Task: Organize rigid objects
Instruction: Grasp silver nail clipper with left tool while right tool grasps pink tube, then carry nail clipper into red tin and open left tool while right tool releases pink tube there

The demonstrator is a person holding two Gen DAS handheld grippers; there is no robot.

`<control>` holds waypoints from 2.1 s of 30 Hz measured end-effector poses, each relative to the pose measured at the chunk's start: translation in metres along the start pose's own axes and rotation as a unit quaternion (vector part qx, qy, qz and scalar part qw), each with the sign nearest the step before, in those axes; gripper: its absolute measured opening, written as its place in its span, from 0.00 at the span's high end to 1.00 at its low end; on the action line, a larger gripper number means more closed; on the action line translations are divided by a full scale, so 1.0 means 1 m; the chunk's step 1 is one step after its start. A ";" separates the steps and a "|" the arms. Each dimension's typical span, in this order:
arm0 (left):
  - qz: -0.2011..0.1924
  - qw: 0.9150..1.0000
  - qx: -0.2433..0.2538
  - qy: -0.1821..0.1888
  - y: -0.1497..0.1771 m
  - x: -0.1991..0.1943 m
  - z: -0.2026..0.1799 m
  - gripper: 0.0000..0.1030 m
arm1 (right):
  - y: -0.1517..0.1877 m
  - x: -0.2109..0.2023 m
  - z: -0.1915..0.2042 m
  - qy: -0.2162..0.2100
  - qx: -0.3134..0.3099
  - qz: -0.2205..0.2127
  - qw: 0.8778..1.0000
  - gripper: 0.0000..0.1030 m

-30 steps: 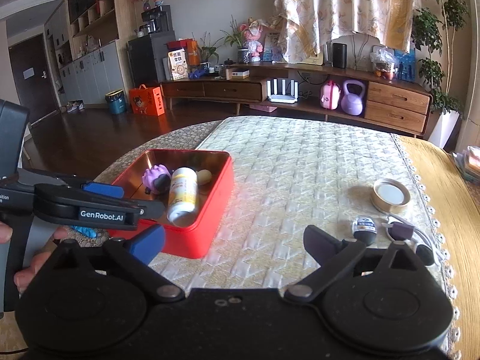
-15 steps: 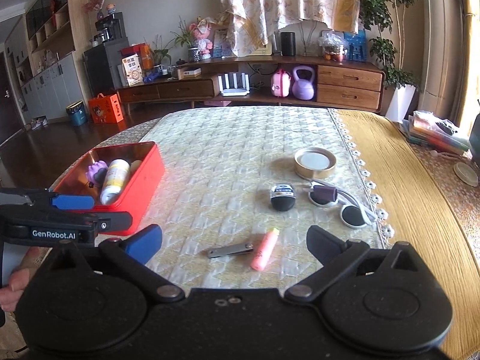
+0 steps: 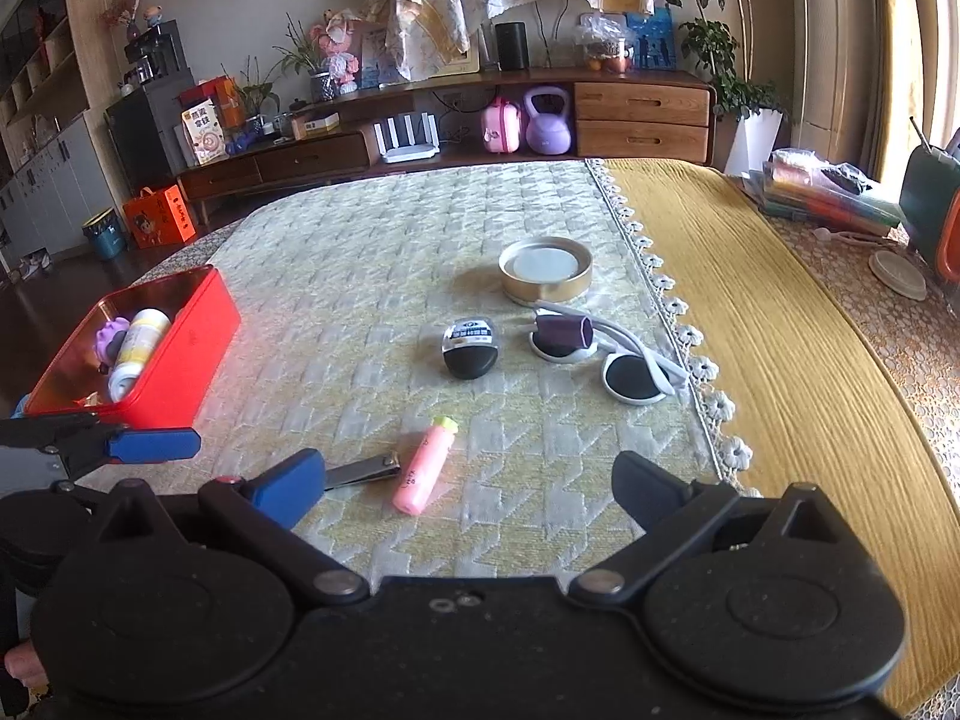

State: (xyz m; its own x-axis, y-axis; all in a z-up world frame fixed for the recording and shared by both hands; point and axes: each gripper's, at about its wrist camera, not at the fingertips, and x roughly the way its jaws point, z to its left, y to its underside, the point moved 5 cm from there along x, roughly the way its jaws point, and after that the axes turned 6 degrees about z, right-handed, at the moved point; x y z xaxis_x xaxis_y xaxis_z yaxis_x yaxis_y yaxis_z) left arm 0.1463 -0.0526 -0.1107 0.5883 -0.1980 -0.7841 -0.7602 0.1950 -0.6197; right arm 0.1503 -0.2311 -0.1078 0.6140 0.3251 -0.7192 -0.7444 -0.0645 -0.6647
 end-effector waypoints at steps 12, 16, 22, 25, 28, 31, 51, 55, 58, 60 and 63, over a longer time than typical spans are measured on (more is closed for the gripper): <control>-0.011 0.999 0.036 -0.009 -0.008 0.034 -0.010 0.26 | -0.008 0.047 -0.002 -0.014 0.026 0.047 0.998 0.22; -0.007 0.999 0.045 0.000 -0.010 0.043 -0.011 0.41 | -0.012 0.060 0.002 -0.012 0.032 0.062 0.998 0.27; -0.014 0.998 0.061 0.021 -0.013 0.047 -0.015 0.57 | -0.017 0.075 0.004 -0.004 0.043 0.083 0.996 0.49; -0.016 0.997 0.067 0.027 -0.015 0.049 -0.018 0.64 | -0.018 0.078 0.006 0.002 0.040 0.082 0.996 0.54; -0.018 0.996 0.075 0.031 -0.017 0.051 -0.021 0.71 | -0.020 0.079 0.010 0.009 0.032 0.083 0.996 0.62; -0.022 0.995 0.089 0.033 -0.017 0.052 -0.025 0.81 | -0.019 0.080 0.015 0.020 0.015 0.083 0.996 0.75; -0.010 1.000 0.008 0.028 -0.011 0.036 0.002 0.90 | -0.009 0.046 0.017 0.004 0.013 0.046 0.999 0.86; -0.013 0.999 -0.011 0.028 -0.009 0.024 0.009 0.90 | -0.010 0.033 0.021 -0.002 0.013 0.033 0.999 0.86; -0.016 0.999 -0.022 0.026 -0.009 0.013 0.014 0.90 | -0.012 0.022 0.025 -0.009 0.012 0.024 1.000 0.86; -0.018 0.999 -0.026 0.025 -0.009 0.005 0.016 0.90 | -0.013 0.016 0.029 -0.013 0.010 0.020 1.000 0.85; -0.026 0.999 -0.030 0.024 -0.009 -0.008 0.019 0.90 | -0.016 0.008 0.035 -0.019 0.006 0.015 1.000 0.85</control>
State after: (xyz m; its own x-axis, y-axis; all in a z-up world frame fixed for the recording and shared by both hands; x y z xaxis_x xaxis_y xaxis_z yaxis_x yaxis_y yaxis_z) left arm 0.1537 -0.0341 -0.0991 0.6145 -0.2516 -0.7478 -0.7453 0.1257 -0.6548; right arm 0.1581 -0.1942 -0.0961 0.5804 0.3588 -0.7311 -0.7661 -0.0637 -0.6395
